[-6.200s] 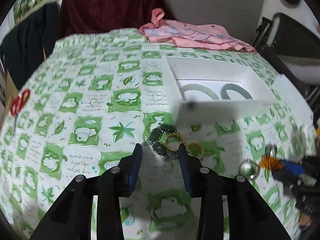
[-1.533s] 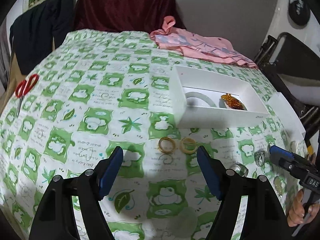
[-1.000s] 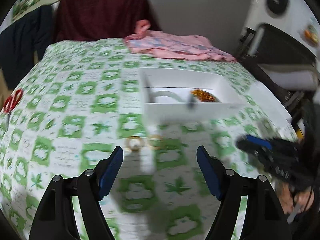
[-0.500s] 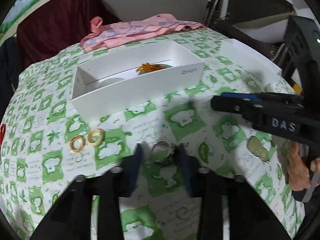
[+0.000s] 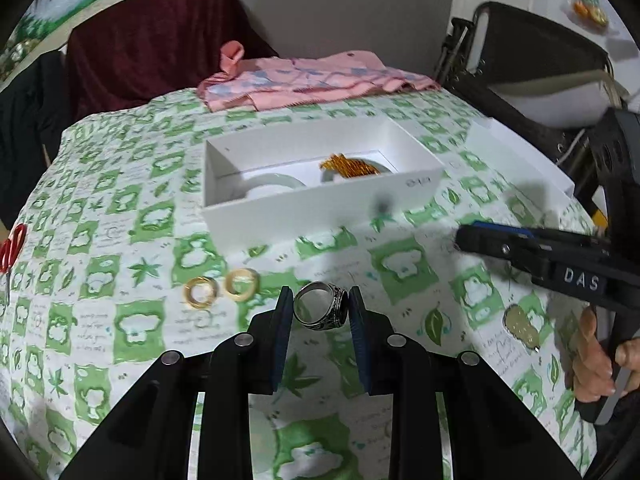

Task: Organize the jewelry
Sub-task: 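Lower both silver rings into the vivo box and open both tools, then withdraw both tools from the box toward the remaining jewelry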

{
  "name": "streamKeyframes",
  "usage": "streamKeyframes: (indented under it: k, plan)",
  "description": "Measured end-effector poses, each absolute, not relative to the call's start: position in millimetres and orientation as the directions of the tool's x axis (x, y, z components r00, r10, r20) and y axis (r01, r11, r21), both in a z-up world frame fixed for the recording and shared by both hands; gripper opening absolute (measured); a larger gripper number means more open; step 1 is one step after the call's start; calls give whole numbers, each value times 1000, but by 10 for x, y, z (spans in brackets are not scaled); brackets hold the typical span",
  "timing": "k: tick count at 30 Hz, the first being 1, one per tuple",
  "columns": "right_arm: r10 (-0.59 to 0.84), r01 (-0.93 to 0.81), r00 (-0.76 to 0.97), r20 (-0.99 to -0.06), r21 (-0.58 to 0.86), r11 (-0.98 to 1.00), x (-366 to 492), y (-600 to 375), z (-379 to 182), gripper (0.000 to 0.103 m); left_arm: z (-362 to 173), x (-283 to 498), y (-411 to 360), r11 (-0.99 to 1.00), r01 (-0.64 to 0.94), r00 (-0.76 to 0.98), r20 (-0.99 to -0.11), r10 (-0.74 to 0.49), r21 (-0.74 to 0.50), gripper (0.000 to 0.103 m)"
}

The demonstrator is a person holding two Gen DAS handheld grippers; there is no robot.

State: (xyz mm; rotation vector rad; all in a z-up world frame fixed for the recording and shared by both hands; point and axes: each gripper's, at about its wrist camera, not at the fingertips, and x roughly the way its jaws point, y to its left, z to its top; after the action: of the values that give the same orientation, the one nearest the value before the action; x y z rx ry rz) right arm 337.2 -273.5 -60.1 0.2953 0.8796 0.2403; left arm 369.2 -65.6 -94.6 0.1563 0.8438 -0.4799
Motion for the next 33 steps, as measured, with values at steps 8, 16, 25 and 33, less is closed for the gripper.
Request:
streamKeyframes:
  k: [8,16,25,33]
  plan:
    - [388,-131,667,-636,412,902,3512,-2774,-175,23,-574,3947,-502,910,404,618,-705,-348,-95,28]
    - [398,-145,651,-646,409,901,4084,-2607,-104,22,-388,4511,-530,919,358,625,-690,-365,-163,28]
    - [386,-112,615,-687,409,906,4332,-2626,-416,25,-724,4784,-580,924,338,569,-742,-354,-181,29]
    - [421,-120,622,-660,450,885,4261,-2696,-439,32,-647,4715,-451,911,333,602,-689,-404,-243,55]
